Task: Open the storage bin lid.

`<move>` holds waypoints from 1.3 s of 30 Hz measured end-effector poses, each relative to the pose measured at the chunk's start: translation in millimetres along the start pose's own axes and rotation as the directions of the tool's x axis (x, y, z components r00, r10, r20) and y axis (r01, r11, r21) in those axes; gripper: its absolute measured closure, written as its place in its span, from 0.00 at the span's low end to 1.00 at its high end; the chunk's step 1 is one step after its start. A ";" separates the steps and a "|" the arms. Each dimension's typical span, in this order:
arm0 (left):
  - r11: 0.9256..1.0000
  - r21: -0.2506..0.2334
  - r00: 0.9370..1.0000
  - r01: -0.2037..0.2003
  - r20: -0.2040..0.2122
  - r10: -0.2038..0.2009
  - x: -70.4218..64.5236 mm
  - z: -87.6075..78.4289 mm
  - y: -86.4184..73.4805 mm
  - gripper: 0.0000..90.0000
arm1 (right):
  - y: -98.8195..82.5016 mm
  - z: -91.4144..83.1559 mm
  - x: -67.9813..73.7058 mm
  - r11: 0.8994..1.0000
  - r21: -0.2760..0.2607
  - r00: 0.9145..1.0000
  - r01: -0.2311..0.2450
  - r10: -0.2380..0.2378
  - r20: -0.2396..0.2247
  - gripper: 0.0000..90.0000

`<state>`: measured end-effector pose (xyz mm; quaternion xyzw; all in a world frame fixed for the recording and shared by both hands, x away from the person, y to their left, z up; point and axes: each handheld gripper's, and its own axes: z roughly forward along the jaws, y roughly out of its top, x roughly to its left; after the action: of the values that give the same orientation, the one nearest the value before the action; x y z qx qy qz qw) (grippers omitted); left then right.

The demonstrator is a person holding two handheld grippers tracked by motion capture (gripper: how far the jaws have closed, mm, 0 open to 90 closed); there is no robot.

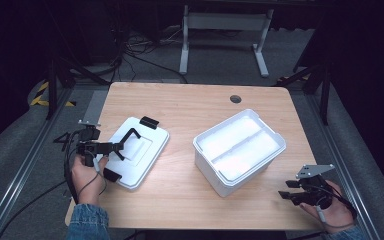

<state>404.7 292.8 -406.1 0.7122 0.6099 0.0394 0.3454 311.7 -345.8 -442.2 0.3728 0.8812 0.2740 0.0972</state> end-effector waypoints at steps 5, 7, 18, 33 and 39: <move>0.997 -0.010 0.997 -0.071 0.001 0.071 -25.3 -16.9 1.9 0.47 | 1.4 0.2 -0.5 1.000 -0.005 1.000 0.004 -0.004 -0.001 0.55; 0.994 -0.016 0.994 -0.105 0.018 0.105 -39.3 -25.6 2.3 0.47 | 2.5 0.0 -1.7 1.000 -0.010 1.000 0.004 -0.004 -0.002 0.55; 0.964 0.041 0.964 -0.264 0.049 0.262 -105.1 -38.9 -11.0 0.45 | 16.4 3.3 -7.4 0.999 -0.030 1.000 0.016 -0.016 -0.003 0.55; 0.900 0.145 0.911 -0.411 0.095 0.401 -153.1 -12.6 -30.1 0.39 | 25.1 8.2 -11.2 0.998 -0.050 1.000 0.028 -0.028 -0.002 0.54; 0.857 0.189 0.878 -0.479 0.091 0.470 -170.6 7.8 -39.1 0.38 | 21.6 11.4 -10.7 0.999 -0.046 1.000 0.025 -0.026 -0.002 0.54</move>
<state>332.4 137.1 -370.8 0.8728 0.4091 0.0452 0.2622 336.6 -336.4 -440.0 0.3589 0.8795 0.2932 0.1081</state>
